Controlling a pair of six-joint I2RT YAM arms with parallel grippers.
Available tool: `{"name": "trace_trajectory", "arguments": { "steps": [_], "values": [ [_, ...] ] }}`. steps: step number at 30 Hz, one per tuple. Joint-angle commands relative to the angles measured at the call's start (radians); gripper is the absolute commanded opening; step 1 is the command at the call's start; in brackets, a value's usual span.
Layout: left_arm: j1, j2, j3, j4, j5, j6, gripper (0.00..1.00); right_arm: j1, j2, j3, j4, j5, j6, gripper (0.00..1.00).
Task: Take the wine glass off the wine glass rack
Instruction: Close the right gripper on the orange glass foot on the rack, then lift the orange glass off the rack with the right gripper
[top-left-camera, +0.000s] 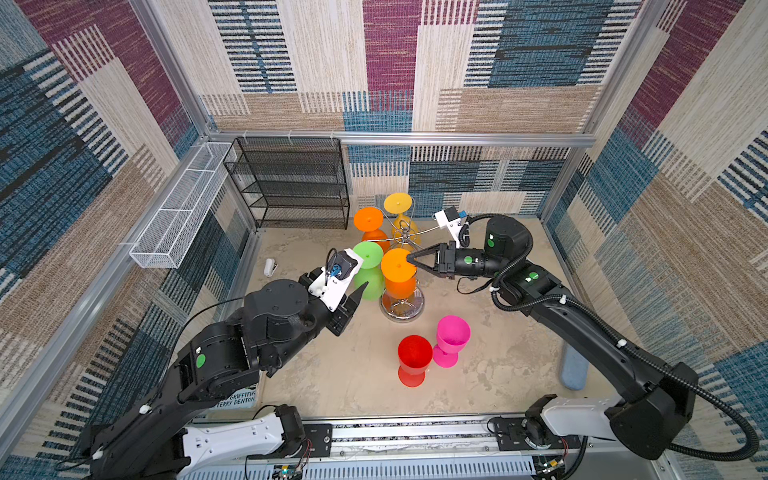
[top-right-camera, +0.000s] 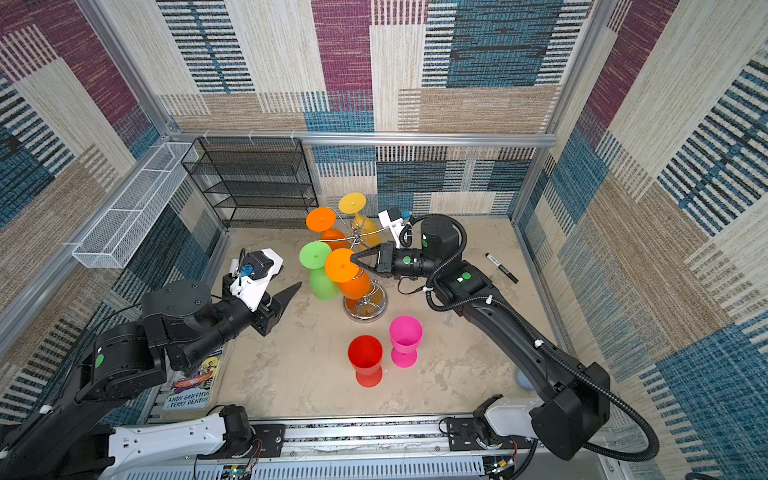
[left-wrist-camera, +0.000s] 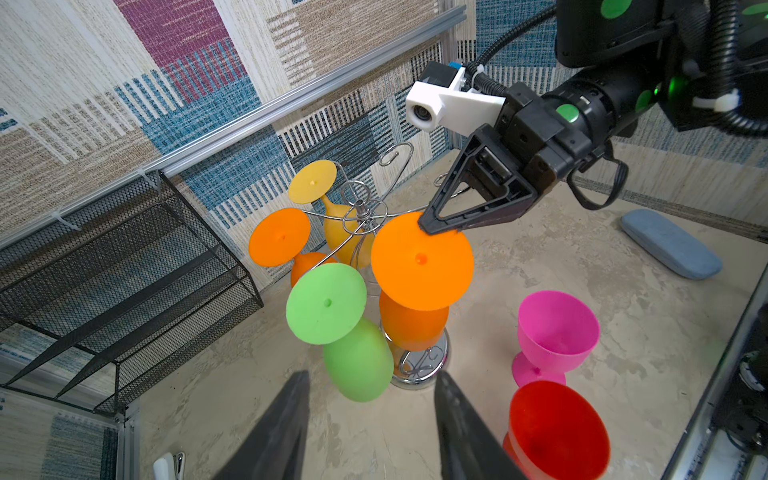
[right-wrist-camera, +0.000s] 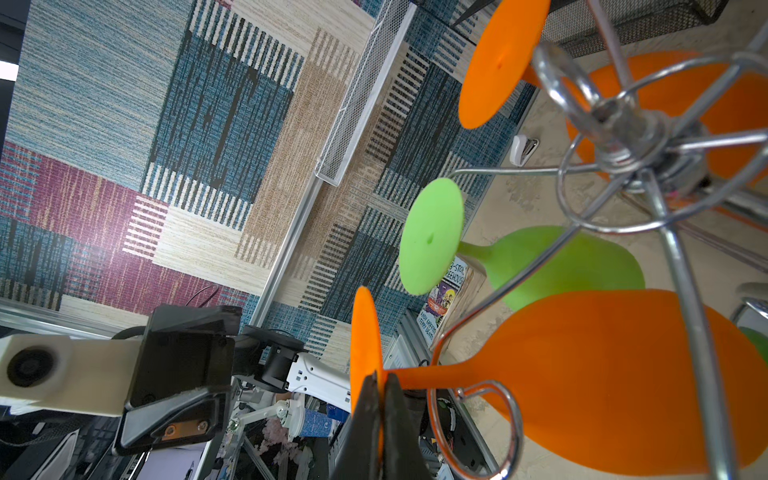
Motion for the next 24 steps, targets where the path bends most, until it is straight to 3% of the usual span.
{"name": "trace_trajectory", "arguments": {
  "steps": [1, 24],
  "values": [
    [0.004, -0.002, -0.001, 0.019, 0.019, -0.025, 0.51, 0.001, 0.012, 0.031, -0.007, 0.033, -0.030, 0.00],
    [0.016, 0.006, 0.006, 0.008, 0.048, -0.023, 0.51, -0.088, -0.062, 0.037, -0.102, 0.067, -0.066, 0.00]
  ]
}}
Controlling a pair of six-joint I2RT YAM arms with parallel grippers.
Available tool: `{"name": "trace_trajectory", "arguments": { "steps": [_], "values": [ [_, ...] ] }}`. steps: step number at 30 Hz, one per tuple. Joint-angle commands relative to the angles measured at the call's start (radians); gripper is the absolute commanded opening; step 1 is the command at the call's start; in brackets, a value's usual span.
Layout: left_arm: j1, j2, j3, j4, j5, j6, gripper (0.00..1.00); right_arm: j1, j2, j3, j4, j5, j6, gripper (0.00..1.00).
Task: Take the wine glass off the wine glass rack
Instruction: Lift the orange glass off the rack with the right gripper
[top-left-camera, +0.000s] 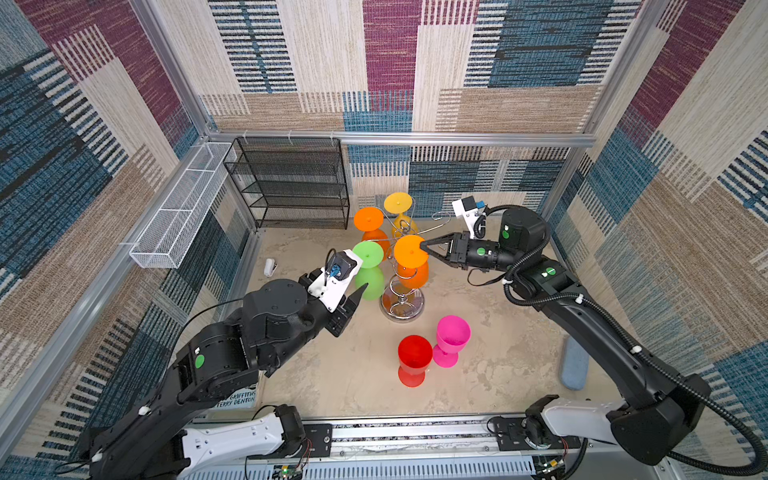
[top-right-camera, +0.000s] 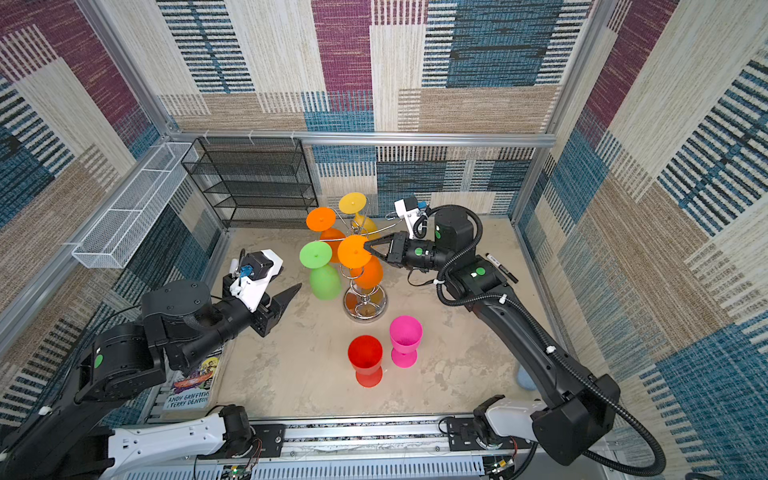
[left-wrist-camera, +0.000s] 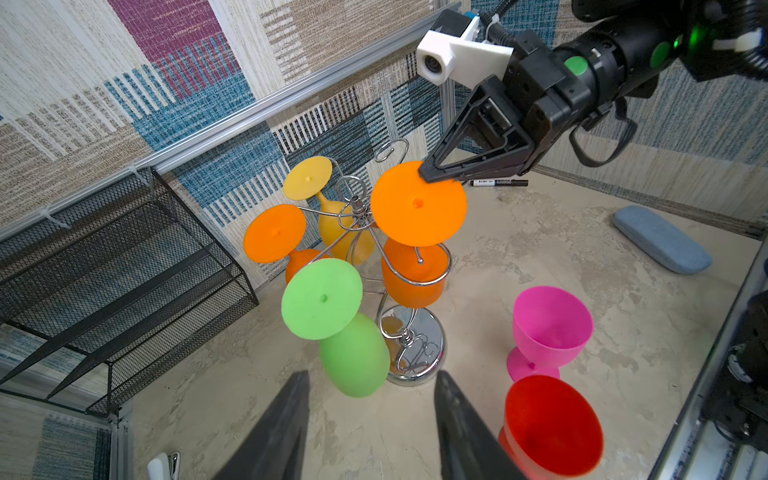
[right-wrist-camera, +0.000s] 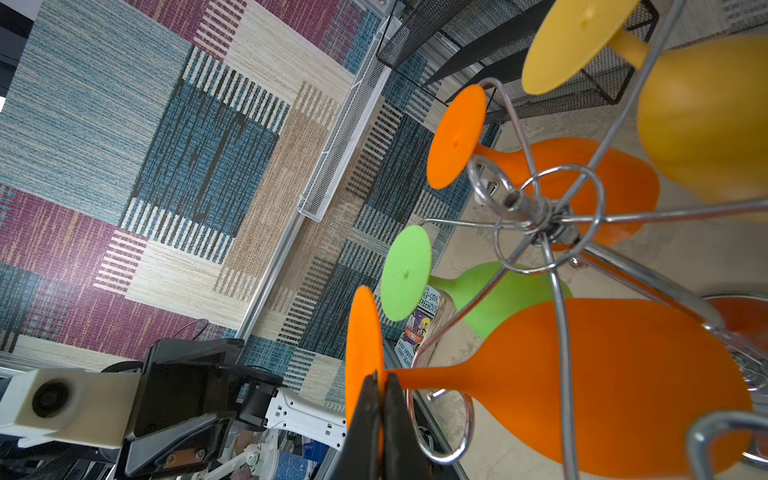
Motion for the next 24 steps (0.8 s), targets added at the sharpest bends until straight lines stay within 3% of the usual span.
{"name": "trace_trajectory", "arguments": {
  "steps": [1, 15, 24],
  "values": [
    [0.004, 0.007, 0.008, 0.017, 0.015, -0.021, 0.51, -0.011, -0.027, -0.022, 0.005, -0.003, -0.012, 0.00],
    [0.027, 0.033, 0.013, 0.019, 0.043, -0.021, 0.51, -0.052, -0.229, -0.179, 0.006, 0.036, 0.012, 0.00],
    [0.053, 0.051, 0.010, 0.034, 0.083, -0.019, 0.51, -0.082, -0.348, -0.183, -0.092, 0.133, -0.016, 0.00]
  ]
}}
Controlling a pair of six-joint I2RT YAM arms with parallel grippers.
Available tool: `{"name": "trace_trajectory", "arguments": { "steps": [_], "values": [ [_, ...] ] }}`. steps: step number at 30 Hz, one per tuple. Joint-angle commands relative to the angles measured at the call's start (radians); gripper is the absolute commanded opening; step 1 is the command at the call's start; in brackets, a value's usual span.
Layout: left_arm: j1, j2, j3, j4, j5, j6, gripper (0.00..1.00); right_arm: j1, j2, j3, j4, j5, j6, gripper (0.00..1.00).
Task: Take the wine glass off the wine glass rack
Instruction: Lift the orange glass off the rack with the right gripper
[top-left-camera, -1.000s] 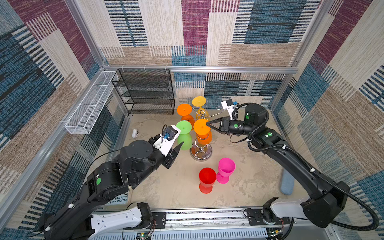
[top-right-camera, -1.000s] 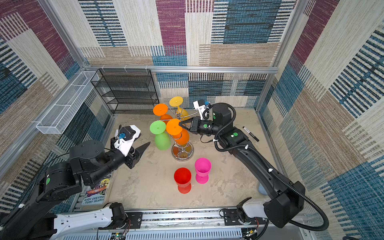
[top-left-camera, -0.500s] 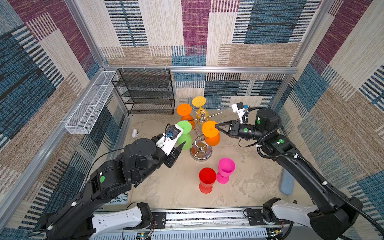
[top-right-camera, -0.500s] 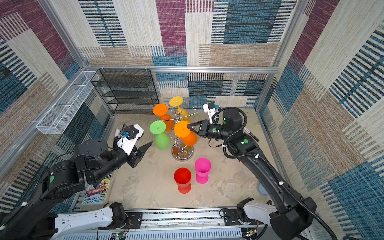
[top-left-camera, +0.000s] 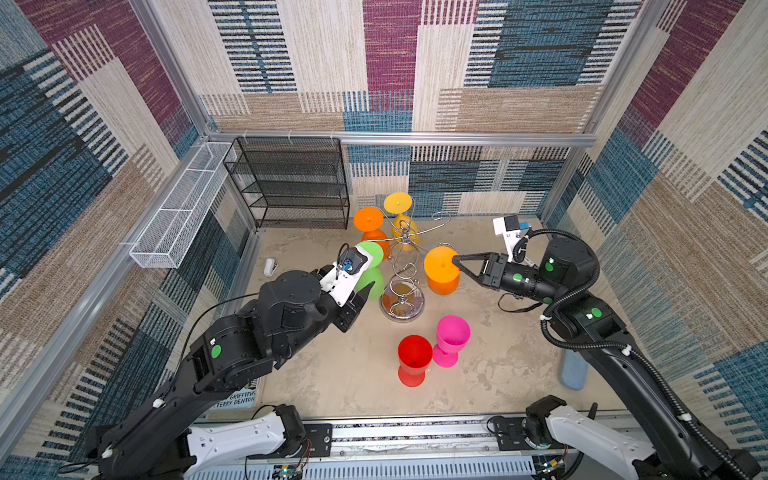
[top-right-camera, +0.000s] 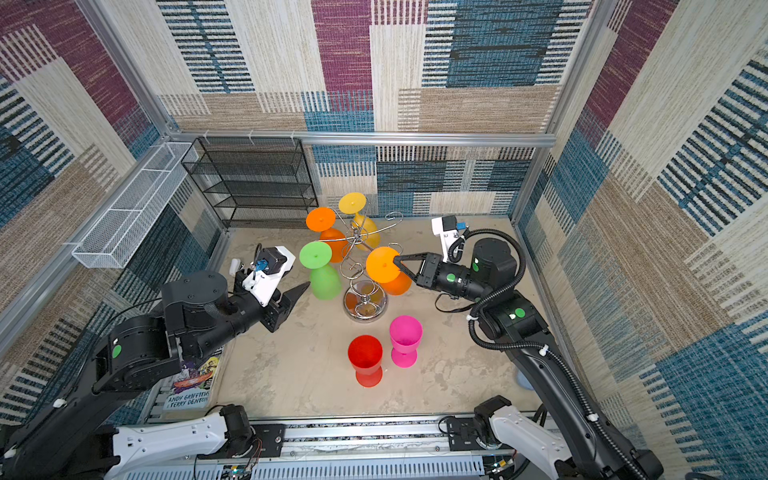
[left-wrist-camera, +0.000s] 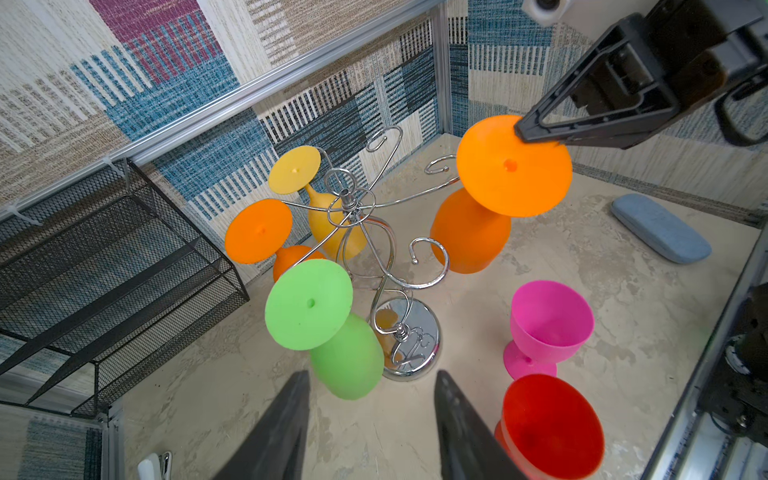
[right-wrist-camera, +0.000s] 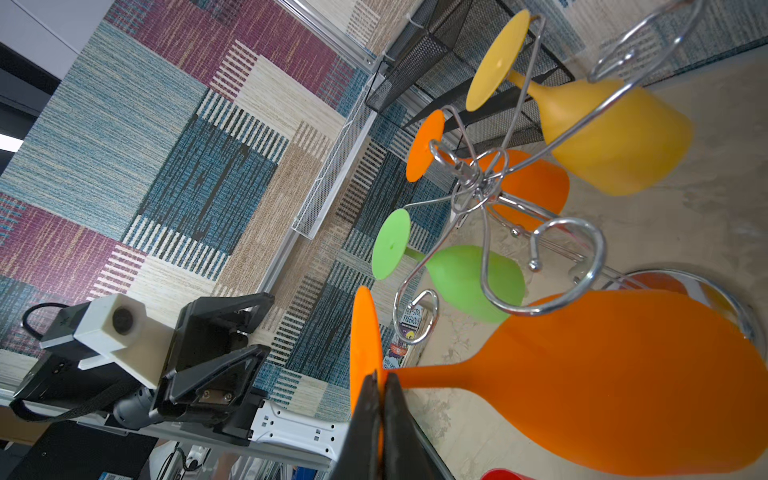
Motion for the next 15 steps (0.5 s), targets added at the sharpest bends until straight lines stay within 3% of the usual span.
{"name": "trace_trajectory", "arguments": {
  "steps": [1, 15],
  "values": [
    [0.010, 0.005, 0.001, 0.035, 0.023, -0.019, 0.51, -0.009, -0.033, 0.016, -0.045, 0.062, -0.024, 0.00],
    [0.055, 0.024, 0.001, 0.059, 0.086, -0.022, 0.51, -0.021, -0.070, 0.198, -0.176, 0.217, -0.096, 0.00]
  ]
}}
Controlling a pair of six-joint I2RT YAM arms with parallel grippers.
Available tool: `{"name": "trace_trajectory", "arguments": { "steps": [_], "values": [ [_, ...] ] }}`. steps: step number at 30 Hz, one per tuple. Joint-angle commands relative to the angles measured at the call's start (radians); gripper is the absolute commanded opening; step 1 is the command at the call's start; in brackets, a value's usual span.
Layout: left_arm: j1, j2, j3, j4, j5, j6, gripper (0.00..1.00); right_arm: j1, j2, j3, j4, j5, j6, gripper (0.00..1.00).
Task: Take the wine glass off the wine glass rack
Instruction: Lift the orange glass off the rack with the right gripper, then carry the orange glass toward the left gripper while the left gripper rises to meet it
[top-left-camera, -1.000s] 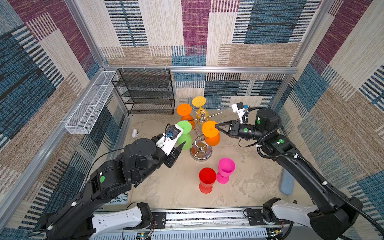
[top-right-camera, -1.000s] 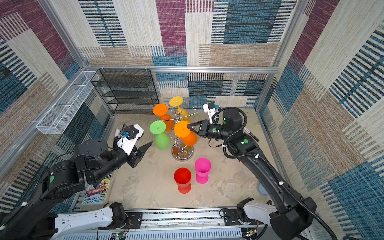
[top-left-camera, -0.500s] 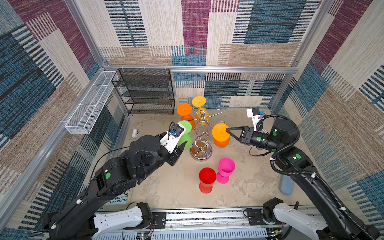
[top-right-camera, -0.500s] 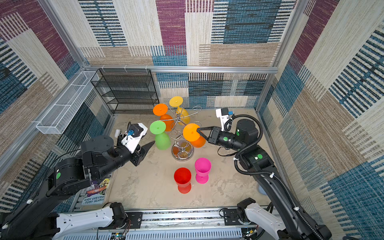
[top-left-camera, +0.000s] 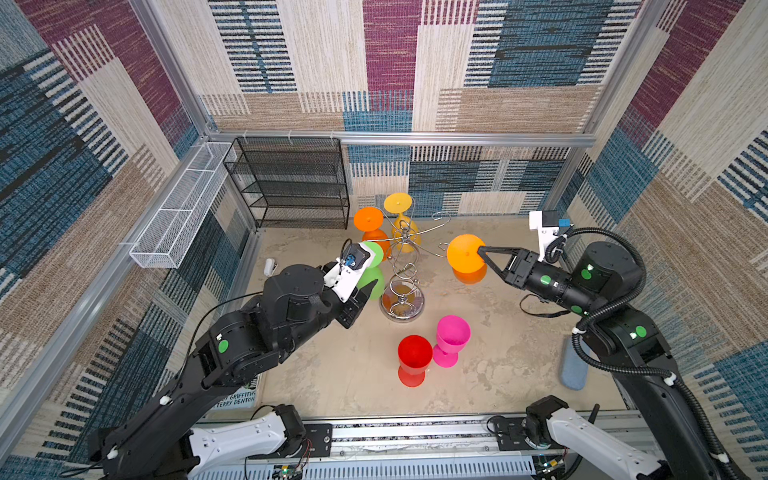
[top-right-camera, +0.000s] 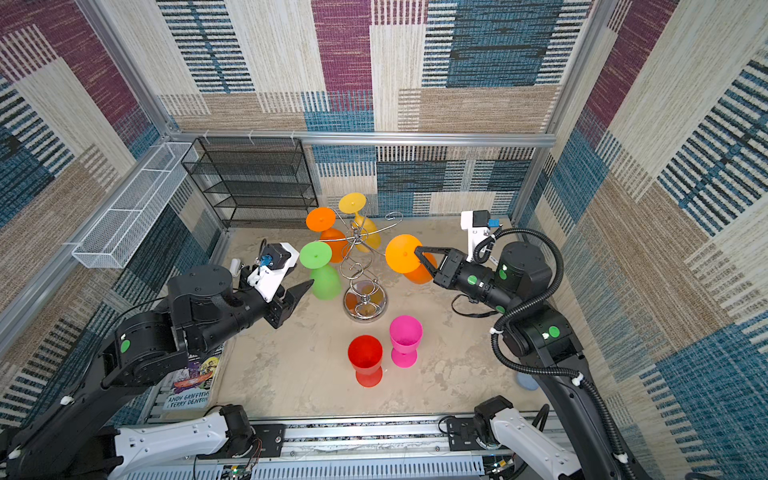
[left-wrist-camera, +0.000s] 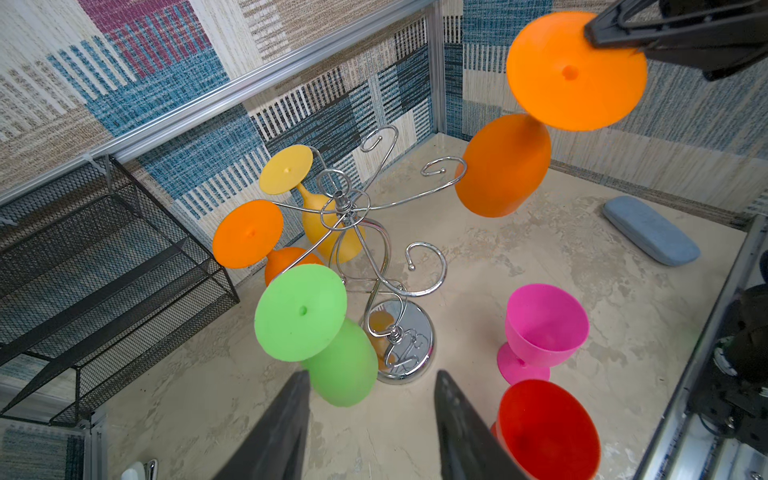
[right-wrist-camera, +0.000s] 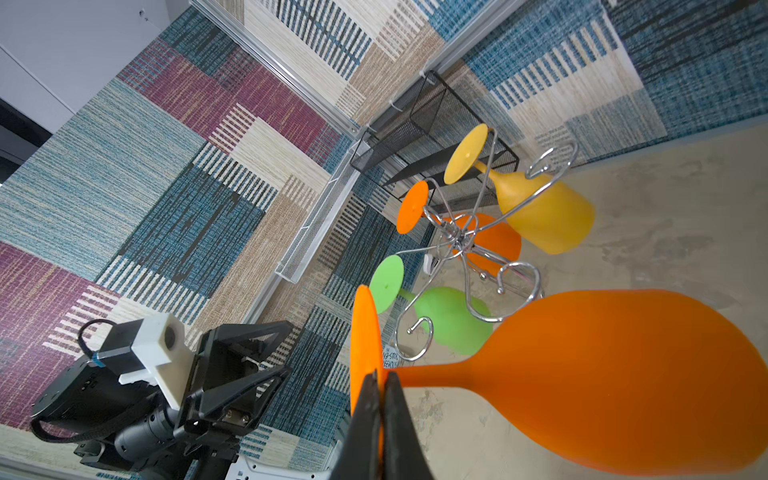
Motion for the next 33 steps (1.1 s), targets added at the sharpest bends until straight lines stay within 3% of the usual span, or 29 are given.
{"name": "trace_trajectory", "arguments": {
  "steps": [1, 8, 14, 21, 27, 33],
  "values": [
    [0.009, 0.008, 0.004, 0.040, 0.039, -0.023, 0.51, 0.000, 0.006, 0.057, 0.006, 0.050, -0.040, 0.00],
    [0.041, 0.040, 0.001, 0.081, 0.097, -0.028, 0.51, 0.000, 0.022, 0.162, 0.050, 0.092, -0.086, 0.00],
    [0.106, 0.060, -0.015, 0.174, 0.206, -0.076, 0.50, 0.000, 0.021, 0.126, 0.272, 0.019, -0.055, 0.00],
    [0.209, 0.072, -0.036, 0.318, 0.439, -0.163, 0.50, 0.000, 0.047, 0.044, 0.620, -0.107, 0.024, 0.00],
    [0.321, 0.081, -0.084, 0.519, 0.719, -0.317, 0.53, 0.000, 0.103, -0.048, 0.986, -0.248, 0.207, 0.00],
    [0.450, 0.095, -0.171, 0.784, 0.932, -0.493, 0.55, 0.000, 0.144, -0.089, 1.196, -0.309, 0.315, 0.00]
  ]
}}
